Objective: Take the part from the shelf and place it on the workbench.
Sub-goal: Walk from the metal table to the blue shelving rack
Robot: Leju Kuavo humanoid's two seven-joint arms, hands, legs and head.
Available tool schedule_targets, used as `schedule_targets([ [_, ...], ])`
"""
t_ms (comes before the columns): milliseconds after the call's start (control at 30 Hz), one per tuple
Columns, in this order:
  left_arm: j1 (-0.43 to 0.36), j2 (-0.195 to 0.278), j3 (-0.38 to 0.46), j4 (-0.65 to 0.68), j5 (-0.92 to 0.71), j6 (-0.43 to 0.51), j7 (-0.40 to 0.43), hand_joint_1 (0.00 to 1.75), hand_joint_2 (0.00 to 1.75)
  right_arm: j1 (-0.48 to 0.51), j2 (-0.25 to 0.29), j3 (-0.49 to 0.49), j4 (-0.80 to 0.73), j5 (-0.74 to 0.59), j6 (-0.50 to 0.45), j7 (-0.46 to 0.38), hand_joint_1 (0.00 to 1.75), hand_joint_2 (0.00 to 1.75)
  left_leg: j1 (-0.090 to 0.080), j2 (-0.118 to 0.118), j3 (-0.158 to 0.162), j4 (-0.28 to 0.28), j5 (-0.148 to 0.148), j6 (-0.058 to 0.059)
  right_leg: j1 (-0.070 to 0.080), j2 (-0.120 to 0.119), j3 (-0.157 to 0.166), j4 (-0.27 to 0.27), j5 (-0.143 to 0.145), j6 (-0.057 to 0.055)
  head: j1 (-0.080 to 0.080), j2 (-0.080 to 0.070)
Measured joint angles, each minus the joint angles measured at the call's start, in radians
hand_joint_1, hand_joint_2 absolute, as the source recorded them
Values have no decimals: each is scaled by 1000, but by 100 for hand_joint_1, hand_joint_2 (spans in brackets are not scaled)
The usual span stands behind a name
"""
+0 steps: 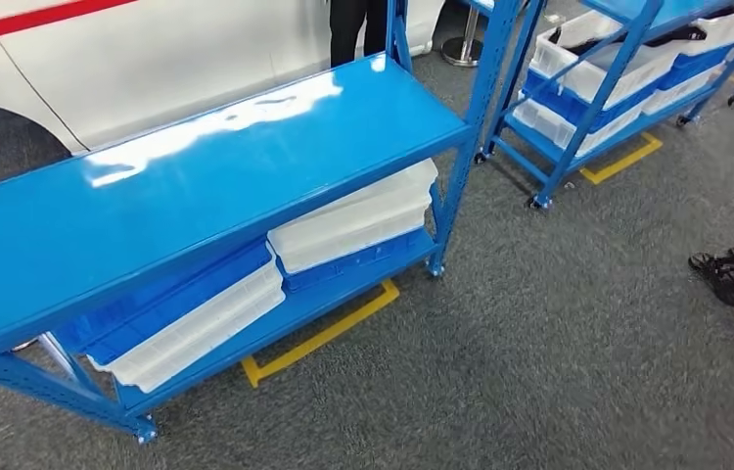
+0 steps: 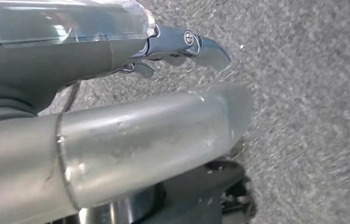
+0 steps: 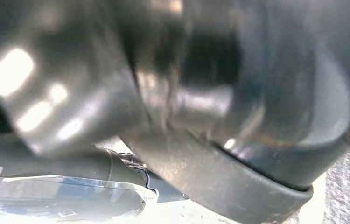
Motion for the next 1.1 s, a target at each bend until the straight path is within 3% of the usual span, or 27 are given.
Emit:
schedule_targets([
  [67, -2, 0, 0, 0, 0, 0, 0, 0, 0, 0, -1, 0, 0, 0, 0, -2, 0, 0, -2, -8, -1, -1, 0, 5, -2, 20, -67, 131, -61, 4, 0, 0],
  [100, -2, 0, 0, 0, 0, 0, 0, 0, 0, 0, -1, 0, 0, 0, 0, -3, 0, 0, -3, -14, 0, -1, 0, 6, -2, 23, -94, 183, -74, 5, 0, 0],
  [133, -1, 0, 0, 0, 0, 0, 0, 0, 0, 0, -2, 0, 0, 0, 0, -4, 0, 0, -4, -20, 1, 0, -1, 7, -2, 25, -105, 201, -67, 5, 0, 0],
  [167, 0, 0, 0, 0, 0, 0, 0, 0, 0, -1, -2, 0, 0, 0, 0, -4, 0, 0, -4, -28, 3, 1, -2, 6, -2, 26, -97, 180, -40, 5, 0, 0],
  [233, -1, -1, 0, 0, -1, -1, 0, 0, 0, -1, -2, 0, 0, 1, 1, -3, 0, 0, -4, -44, 5, 5, -5, 2, -3, 39, -41, 56, 35, -1, 0, 0],
  [300, -2, -1, 0, 0, -1, -1, 0, 0, 0, 0, -2, 0, 0, 2, 1, -1, 0, 0, -7, -57, 1, 14, -9, -6, -3, 61, 2, -46, 70, -7, 0, 0],
  [400, -1, -1, 0, 0, -2, -1, -1, 0, 0, 0, -2, 0, 0, 4, 2, 0, 0, 0, -6, -70, -8, 16, -9, -23, -1, 62, 7, -68, 69, -19, 0, 0],
  [467, 0, 0, 0, 0, -2, -1, -1, 0, 0, 0, -1, 0, 0, 5, 2, 0, 0, 0, -5, -56, -20, 43, -29, -34, -4, 49, 11, -76, 73, -32, 0, 0],
  [567, -2, 0, 0, 0, -2, -1, 0, 0, 0, 2, 0, 0, 0, 5, 3, 0, 0, 0, -2, -19, -104, 216, -116, -47, -3, 24, 12, -80, 73, -42, -1, 0],
  [600, -2, 0, 0, 0, -2, -1, 0, 0, 0, 3, 0, 0, 0, 5, 3, 0, 0, 0, 0, -14, -134, 276, -136, -50, -2, 15, 12, -80, 72, -43, -1, 0],
  [633, 0, 0, 0, 0, -2, -1, 0, 0, 0, 4, 0, 0, 0, 5, 4, 0, 0, 0, 1, -12, -150, 306, -139, -51, -2, 8, 12, -79, 71, -43, -1, 0],
  [667, 1, 0, 0, 0, -2, -1, 1, 0, 0, 4, 0, 0, 0, 5, 4, 0, 0, 0, 1, -10, -147, 298, -122, -51, -2, 1, 13, -78, 69, -43, -1, 0],
  [700, 2, 0, 1, 0, -2, -1, 1, 0, 0, 3, 0, 0, 0, 5, 4, 0, 0, 0, 2, -7, -123, 249, -89, -50, -2, -4, 16, -77, 67, -41, -1, 0],
  [767, 1, 1, 1, 0, -3, -1, 1, 0, 0, 3, 0, 0, 0, 5, 4, 0, 0, 0, -1, 12, -51, 106, -26, -42, 0, -14, 22, -76, 61, -36, -1, 0],
  [833, -1, 1, 1, 0, -3, -1, 1, 0, 0, 3, 0, 0, 0, 5, 4, 0, 0, 0, -8, 27, -13, 25, -6, -30, 3, -22, 27, -77, 58, -27, -1, 0],
  [933, 0, 1, 1, 0, -3, 0, 2, 0, 0, 1, 0, 0, 0, 5, 4, 0, 0, 0, -9, 14, -11, 12, -5, -15, 3, -31, 32, -82, 57, -11, -1, 0],
  [1000, 0, 1, 1, 0, -3, 0, 2, 0, 0, 0, 0, 0, 0, 5, 4, 0, 0, 0, -4, 0, -5, 1, 2, -3, 2, -14, 26, -58, 37, 0, -1, 0],
  [1033, -1, 1, 1, 0, -3, 0, 2, 0, 0, 0, 0, 0, 0, 5, 4, 0, 0, 0, -1, -7, -2, -3, 5, 2, 1, 0, 8, -19, 11, 3, 0, 0],
  [1100, -2, 0, 1, 0, -3, 0, 2, 0, 0, 0, -1, 0, 0, 5, 5, -2, 0, 0, -3, -20, -2, -3, 5, 8, 0, 20, -57, 112, -53, 6, 0, 0],
])
